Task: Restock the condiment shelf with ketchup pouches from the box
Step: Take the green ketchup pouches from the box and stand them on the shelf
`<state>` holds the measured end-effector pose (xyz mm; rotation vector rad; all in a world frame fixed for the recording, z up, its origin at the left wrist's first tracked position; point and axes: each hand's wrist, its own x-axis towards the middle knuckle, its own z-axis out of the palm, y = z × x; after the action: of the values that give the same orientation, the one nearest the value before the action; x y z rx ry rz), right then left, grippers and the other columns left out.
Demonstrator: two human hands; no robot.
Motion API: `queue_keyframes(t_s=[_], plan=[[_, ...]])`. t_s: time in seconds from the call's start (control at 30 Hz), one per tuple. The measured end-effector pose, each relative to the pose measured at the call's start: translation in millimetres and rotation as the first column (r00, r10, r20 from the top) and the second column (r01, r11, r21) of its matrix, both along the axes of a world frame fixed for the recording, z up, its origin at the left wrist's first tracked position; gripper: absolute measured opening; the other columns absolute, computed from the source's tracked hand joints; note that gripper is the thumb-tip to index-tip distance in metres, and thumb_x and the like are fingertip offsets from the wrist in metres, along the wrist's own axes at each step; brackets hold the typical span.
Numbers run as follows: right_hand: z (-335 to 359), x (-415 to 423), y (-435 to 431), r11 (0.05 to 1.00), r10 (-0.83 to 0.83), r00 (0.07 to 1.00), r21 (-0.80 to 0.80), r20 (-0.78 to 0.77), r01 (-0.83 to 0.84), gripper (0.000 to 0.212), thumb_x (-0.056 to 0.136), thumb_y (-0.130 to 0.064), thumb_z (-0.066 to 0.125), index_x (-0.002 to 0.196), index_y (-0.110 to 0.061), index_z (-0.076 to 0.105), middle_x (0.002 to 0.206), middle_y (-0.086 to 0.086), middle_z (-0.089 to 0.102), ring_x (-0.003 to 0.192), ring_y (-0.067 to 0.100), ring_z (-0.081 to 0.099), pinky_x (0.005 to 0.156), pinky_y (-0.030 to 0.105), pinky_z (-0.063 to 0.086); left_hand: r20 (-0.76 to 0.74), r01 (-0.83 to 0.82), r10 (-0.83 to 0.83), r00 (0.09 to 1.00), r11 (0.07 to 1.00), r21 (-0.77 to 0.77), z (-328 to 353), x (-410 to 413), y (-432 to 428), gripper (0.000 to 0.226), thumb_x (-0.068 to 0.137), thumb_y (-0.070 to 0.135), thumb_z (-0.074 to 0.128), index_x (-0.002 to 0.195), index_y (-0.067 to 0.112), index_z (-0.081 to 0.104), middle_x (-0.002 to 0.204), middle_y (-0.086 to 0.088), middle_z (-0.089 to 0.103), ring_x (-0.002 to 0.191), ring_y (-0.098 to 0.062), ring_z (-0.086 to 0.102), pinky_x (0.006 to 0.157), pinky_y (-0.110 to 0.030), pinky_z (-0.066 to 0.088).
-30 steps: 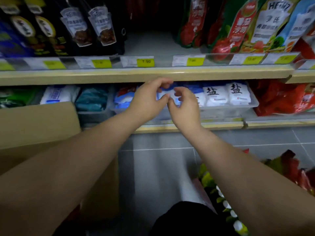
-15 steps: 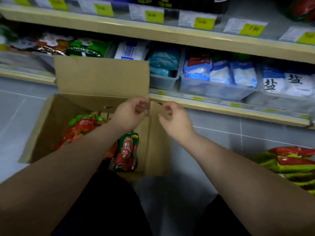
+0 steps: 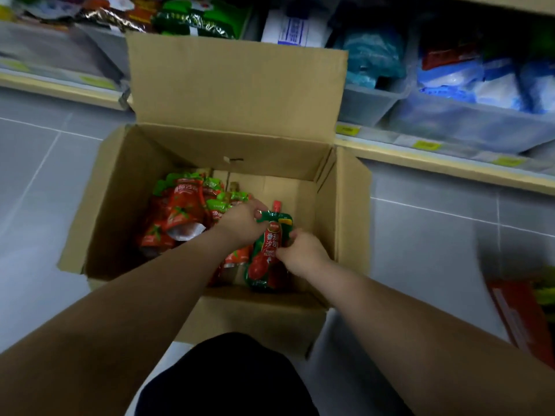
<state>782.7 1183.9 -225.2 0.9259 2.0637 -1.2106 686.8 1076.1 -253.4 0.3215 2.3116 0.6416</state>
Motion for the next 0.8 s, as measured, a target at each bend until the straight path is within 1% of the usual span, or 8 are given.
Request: queue_keyframes(t_s=[0.1, 0.23, 0.33, 0.43, 0.53, 0.6, 0.7, 0.8], plan=[[-23.4, 2.9, -6.4, 0.991, -0.094, 0.987, -0.082, 0.134, 0.105, 0.031, 0.086, -0.023, 0.063, 0.113, -0.011, 0.058, 0.115, 0.01, 0.064, 0.103, 0.024, 0.062, 0.082, 0.031, 0.051, 0.07, -0.031, 0.029, 0.997, 0.999, 0.018, -25.9, -2.1, 0.9, 0.046, 0.086, 0.026, 0.063, 0.128, 0.015, 0.049, 0.128, -0.011, 0.057, 0.111, -0.026, 0.057, 0.09, -0.03, 0.048], [-44.3, 8.1, -10.8, 0.966, -0.153, 0.958, -0.171, 0.241, 0.197, 0.034, 0.086, -0.017, 0.063, 0.119, -0.011, 0.055, 0.122, 0.009, 0.061, 0.112, 0.024, 0.057, 0.082, 0.028, 0.043, 0.234, -0.146, 0.133, 0.963, 0.989, 0.036, -48.4, 0.0, 5.1, 0.058, 0.087, 0.032, 0.063, 0.136, 0.01, 0.041, 0.131, -0.014, 0.055, 0.116, -0.029, 0.056, 0.098, -0.043, 0.048], [-53.1, 9.2, -16.1, 0.957, -0.135, 0.948, -0.208, 0.286, 0.2, 0.04, 0.084, -0.015, 0.065, 0.122, -0.012, 0.053, 0.125, 0.008, 0.059, 0.11, 0.022, 0.055, 0.084, 0.028, 0.041, 0.263, -0.185, 0.185, 0.947, 0.982, -0.024, -56.1, 2.6, 9.0, 0.053, 0.087, 0.036, 0.062, 0.128, 0.006, 0.047, 0.125, -0.013, 0.059, 0.112, -0.028, 0.058, 0.097, -0.043, 0.048], [-59.5, 8.8, -20.3, 0.951, -0.121, 0.941, -0.236, 0.316, 0.202, 0.043, 0.084, -0.014, 0.065, 0.125, -0.012, 0.05, 0.127, 0.008, 0.057, 0.109, 0.022, 0.053, 0.083, 0.029, 0.038, 0.304, -0.249, 0.259, 0.917, 0.966, -0.073, -61.1, 4.0, 11.0, 0.047, 0.088, 0.03, 0.061, 0.123, 0.002, 0.05, 0.121, -0.014, 0.061, 0.108, -0.029, 0.06, 0.095, -0.043, 0.049], [-63.0, 8.4, -18.9, 0.935, -0.158, 0.932, -0.253, 0.327, 0.248, 0.05, 0.084, -0.016, 0.067, 0.129, -0.011, 0.046, 0.13, 0.01, 0.055, 0.118, 0.025, 0.05, 0.085, 0.031, 0.038, 0.351, -0.297, 0.295, 0.889, 0.954, -0.049, -65.0, 6.2, 9.0, 0.043, 0.088, 0.029, 0.061, 0.121, 0.002, 0.054, 0.121, -0.013, 0.062, 0.109, -0.029, 0.059, 0.097, -0.045, 0.048], [-64.7, 8.6, -17.6, 0.93, -0.195, 0.927, -0.241, 0.321, 0.279, 0.057, 0.082, -0.02, 0.069, 0.132, -0.01, 0.043, 0.132, 0.011, 0.053, 0.121, 0.028, 0.05, 0.092, 0.035, 0.041, 0.374, -0.335, 0.313, 0.873, 0.942, -0.007, -65.0, 6.9, 7.0, 0.044, 0.087, 0.03, 0.062, 0.121, 0.004, 0.054, 0.121, -0.011, 0.063, 0.11, -0.028, 0.059, 0.098, -0.046, 0.047], [-65.0, 9.3, -16.5, 0.935, -0.234, 0.933, -0.199, 0.273, 0.293, 0.059, 0.08, -0.022, 0.072, 0.13, -0.011, 0.044, 0.13, 0.01, 0.055, 0.119, 0.028, 0.053, 0.098, 0.04, 0.044, 0.456, -0.442, 0.357, 0.815, 0.892, 0.091, -59.1, 7.1, 3.5, 0.031, 0.087, 0.027, 0.063, 0.112, 0.01, 0.056, 0.114, -0.004, 0.064, 0.104, -0.025, 0.061, 0.089, -0.045, 0.051], [-56.3, 6.9, -14.3, 0.932, -0.263, 0.948, -0.209, 0.178, 0.297, 0.056, 0.079, -0.021, 0.073, 0.128, -0.014, 0.048, 0.126, 0.008, 0.059, 0.115, 0.026, 0.056, 0.098, 0.043, 0.047, 0.439, -0.491, 0.379, 0.814, 0.854, 0.174, -42.8, 2.7, -1.6, 0.015, 0.086, 0.026, 0.065, 0.097, 0.022, 0.057, 0.097, 0.004, 0.063, 0.087, -0.014, 0.06, 0.07, -0.032, 0.052]])
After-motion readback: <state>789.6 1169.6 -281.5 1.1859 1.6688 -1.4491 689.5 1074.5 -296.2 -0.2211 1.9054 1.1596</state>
